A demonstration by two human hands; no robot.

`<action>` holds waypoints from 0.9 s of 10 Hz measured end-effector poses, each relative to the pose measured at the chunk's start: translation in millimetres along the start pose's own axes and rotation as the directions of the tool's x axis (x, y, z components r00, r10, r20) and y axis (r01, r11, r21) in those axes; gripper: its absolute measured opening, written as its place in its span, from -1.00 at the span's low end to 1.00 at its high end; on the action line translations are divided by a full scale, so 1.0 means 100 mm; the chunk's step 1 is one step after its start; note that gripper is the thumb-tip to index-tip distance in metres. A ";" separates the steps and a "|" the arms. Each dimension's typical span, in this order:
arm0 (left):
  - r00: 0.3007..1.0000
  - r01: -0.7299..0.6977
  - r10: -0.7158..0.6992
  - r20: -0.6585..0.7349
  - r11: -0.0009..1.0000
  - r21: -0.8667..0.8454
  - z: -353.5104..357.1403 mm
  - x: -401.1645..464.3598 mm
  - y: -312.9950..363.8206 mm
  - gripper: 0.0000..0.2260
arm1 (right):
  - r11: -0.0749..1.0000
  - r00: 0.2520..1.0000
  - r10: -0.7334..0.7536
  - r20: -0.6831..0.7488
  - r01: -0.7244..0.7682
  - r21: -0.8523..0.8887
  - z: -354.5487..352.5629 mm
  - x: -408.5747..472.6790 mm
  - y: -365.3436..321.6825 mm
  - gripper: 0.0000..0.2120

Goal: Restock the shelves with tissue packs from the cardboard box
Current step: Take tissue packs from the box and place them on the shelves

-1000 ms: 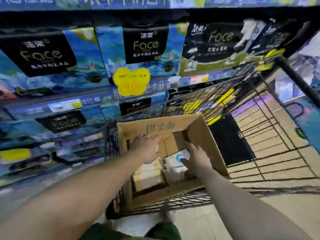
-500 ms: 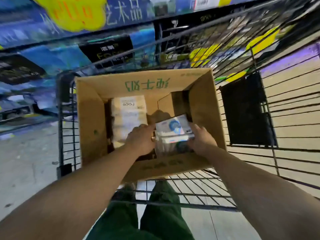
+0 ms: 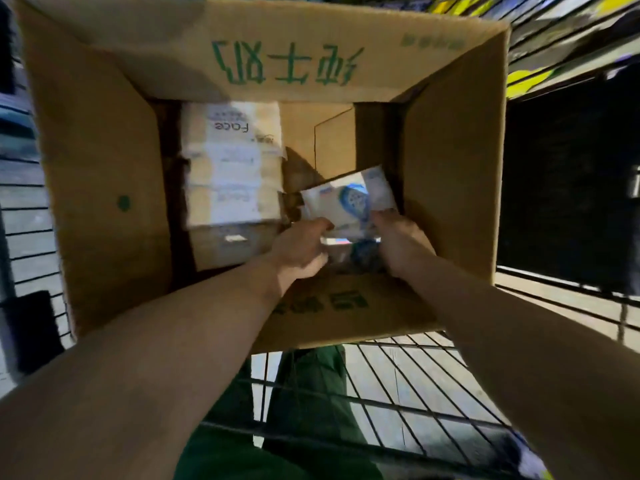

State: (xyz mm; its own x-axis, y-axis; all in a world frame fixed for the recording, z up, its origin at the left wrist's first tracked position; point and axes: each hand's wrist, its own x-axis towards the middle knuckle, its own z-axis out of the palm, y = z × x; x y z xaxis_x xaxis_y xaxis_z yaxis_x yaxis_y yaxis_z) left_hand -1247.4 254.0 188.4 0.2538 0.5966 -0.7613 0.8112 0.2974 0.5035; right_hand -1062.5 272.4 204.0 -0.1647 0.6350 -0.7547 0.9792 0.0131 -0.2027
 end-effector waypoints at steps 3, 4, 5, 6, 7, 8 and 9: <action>0.995 0.093 -0.101 -0.012 0.949 -0.301 -0.24 -0.12 -0.07 -0.81 | 0.997 0.993 0.074 0.088 -0.074 -0.005 -0.17 -0.02 -0.18 -0.67; 0.974 0.177 -0.227 -0.027 0.826 -0.535 -0.36 -0.07 -0.11 -0.87 | 0.978 0.999 0.028 0.030 -0.033 0.207 -0.29 -0.03 -0.24 -0.69; 0.936 0.249 -0.352 -0.010 0.680 -0.690 -0.37 -0.01 -0.09 -0.78 | 0.902 0.996 0.079 -0.035 -0.056 0.428 -0.36 0.06 -0.26 -0.56; 0.895 0.252 -0.447 -0.020 0.542 -0.802 -0.32 0.06 0.00 -0.76 | 0.871 0.985 0.166 0.051 -0.171 0.461 -0.36 0.15 -0.26 -0.34; 0.887 0.228 -0.448 -0.116 0.643 -0.731 -0.26 0.12 0.08 -0.78 | 0.883 0.968 0.215 0.132 -0.250 0.397 -0.29 0.23 -0.26 -0.31; 0.923 0.226 -0.377 -0.072 0.686 -0.692 -0.24 0.13 0.13 -0.72 | 0.817 0.945 0.302 0.125 -0.324 0.477 -0.21 0.29 -0.31 -0.26; 0.945 0.213 -0.325 -0.048 0.717 -0.664 -0.27 0.14 0.15 -0.71 | 0.760 0.920 0.377 0.103 -0.371 0.533 -0.18 0.34 -0.32 -0.24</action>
State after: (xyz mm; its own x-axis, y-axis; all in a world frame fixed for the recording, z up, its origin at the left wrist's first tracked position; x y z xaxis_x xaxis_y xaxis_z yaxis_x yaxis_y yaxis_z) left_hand -1245.9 287.5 196.3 -0.0490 0.5027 -0.8631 0.2861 0.8349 0.4701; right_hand -1097.7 307.4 195.7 0.2056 0.5097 -0.8354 0.7423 -0.6375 -0.2063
